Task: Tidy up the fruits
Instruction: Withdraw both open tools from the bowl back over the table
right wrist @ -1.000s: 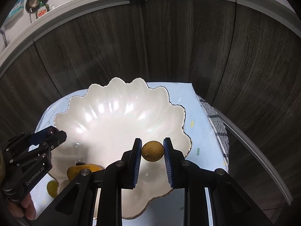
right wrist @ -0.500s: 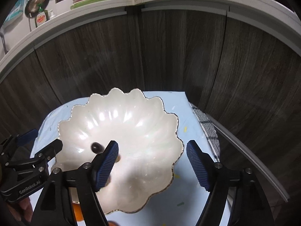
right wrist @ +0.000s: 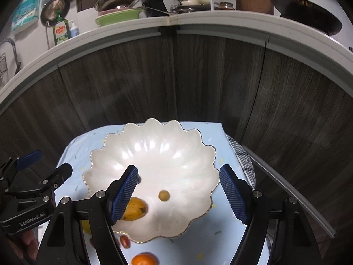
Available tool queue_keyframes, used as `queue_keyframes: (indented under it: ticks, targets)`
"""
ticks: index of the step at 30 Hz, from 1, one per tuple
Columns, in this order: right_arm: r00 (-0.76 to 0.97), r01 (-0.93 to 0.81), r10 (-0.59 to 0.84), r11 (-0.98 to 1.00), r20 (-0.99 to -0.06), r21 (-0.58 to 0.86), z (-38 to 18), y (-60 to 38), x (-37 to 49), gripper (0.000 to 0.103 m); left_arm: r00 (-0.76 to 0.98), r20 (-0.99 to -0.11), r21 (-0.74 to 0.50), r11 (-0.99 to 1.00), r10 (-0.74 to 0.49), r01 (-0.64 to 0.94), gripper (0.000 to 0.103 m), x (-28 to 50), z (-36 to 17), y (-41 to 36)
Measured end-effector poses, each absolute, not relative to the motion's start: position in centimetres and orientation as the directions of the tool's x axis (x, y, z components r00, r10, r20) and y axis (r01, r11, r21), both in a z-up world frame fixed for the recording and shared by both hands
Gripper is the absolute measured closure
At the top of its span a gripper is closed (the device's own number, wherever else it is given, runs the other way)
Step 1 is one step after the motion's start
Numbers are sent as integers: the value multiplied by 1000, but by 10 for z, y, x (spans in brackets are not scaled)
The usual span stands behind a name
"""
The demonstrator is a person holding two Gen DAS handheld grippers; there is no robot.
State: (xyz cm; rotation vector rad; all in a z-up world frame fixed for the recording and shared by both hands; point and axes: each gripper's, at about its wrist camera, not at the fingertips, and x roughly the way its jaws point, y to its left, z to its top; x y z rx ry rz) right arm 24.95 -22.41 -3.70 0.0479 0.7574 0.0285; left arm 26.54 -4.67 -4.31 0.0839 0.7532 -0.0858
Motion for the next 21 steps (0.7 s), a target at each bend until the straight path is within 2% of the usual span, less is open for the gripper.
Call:
queue_keyframes:
  ticks: [21]
  targets:
    - [727, -38, 65, 998, -684, 55, -33, -203, 219, 26, 725, -688, 52, 994, -33, 95, 13, 226, -39, -29]
